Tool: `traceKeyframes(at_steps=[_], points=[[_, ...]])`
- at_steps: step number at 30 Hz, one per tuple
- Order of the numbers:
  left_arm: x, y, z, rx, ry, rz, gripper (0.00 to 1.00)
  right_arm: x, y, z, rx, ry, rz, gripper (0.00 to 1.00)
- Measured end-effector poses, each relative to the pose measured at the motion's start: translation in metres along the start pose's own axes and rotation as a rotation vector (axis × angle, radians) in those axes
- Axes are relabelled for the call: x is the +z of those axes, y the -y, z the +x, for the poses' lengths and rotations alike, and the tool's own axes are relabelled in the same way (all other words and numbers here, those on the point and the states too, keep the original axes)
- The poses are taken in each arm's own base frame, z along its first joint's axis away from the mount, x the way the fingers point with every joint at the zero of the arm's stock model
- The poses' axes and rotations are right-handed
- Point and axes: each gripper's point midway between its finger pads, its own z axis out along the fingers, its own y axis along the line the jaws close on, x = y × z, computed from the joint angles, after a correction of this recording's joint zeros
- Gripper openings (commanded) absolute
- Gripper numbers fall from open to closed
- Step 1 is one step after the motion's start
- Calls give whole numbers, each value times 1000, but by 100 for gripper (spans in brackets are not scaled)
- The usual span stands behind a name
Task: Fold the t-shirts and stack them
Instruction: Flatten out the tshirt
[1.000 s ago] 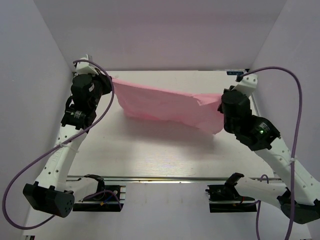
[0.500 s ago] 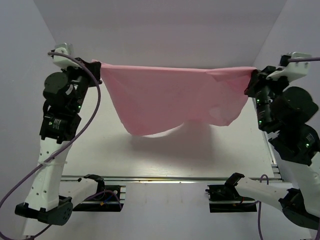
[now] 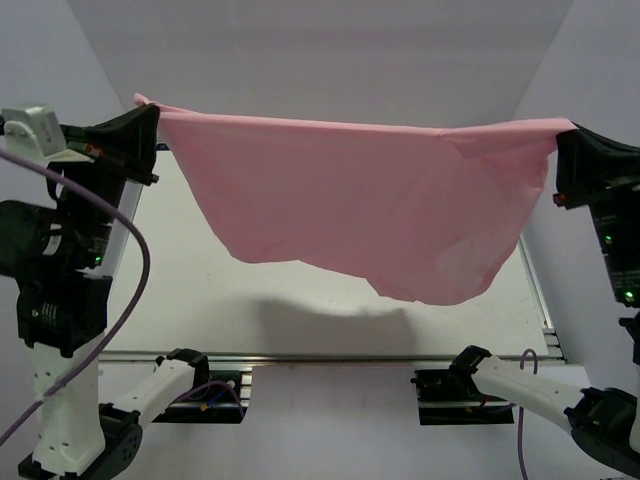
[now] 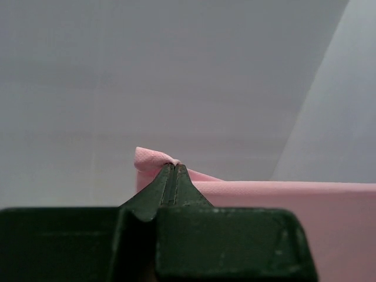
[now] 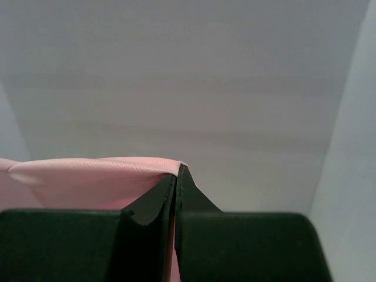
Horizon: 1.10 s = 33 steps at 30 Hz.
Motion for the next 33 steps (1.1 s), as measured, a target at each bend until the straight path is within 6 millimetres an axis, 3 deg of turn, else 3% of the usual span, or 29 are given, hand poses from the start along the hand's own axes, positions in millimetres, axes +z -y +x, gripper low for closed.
traceKeyframes(at_steps=[6,10,14,17,19,21,23,25,28,31,33], points=[[-30,16,-30,-21,70,60,0,-30,-8,-36,26,119,-152,0],[-44,21,-40,-61,88,68,0,-37,-12,-49,33,167,-204,0],[-50,21,-39,-91,86,62,0,-34,-17,-42,20,161,-213,0],[-41,14,-17,-119,44,41,0,-20,-15,-18,-14,131,-150,0],[-27,7,14,-141,-28,16,0,-2,-10,10,-71,90,-56,0],[-6,-6,58,-161,-119,-27,0,18,-4,52,-146,17,61,0],[18,-26,120,-180,-248,-97,0,42,-5,102,-238,-75,161,0],[36,-54,203,-190,-421,-202,0,65,-13,160,-330,-186,217,0],[37,-88,306,-184,-641,-335,0,82,-18,245,-453,-355,241,0],[21,-117,389,-163,-835,-451,0,89,1,300,-522,-475,300,0],[19,-125,408,-151,-875,-482,0,96,16,321,-535,-515,346,0]])
